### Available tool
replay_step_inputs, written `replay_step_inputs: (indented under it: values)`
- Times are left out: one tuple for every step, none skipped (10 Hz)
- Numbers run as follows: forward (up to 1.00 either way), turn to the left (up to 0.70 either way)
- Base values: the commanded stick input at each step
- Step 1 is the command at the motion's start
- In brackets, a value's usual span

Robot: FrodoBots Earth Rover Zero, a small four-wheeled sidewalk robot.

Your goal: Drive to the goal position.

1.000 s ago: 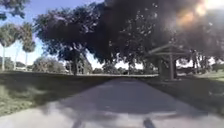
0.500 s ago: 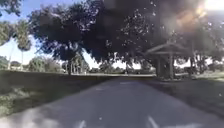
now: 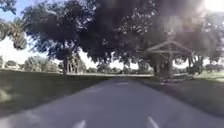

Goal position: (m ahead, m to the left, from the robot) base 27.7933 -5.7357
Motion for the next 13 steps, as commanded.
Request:
replay_step_inputs:
  values:
    - [0.85,0.00]
    - [0.85,0.00]
    - [0.85,0.00]
    - [0.85,0.00]
    - [0.85,0.00]
    - [0.85,0.00]
    - [0.85,0.00]
    - [0.85,0.00]
    - [0.85,0.00]
    - [0.85,0.00]
    - [0.85,0.00]
    - [0.85,0.00]
    - [0.85,0.00]
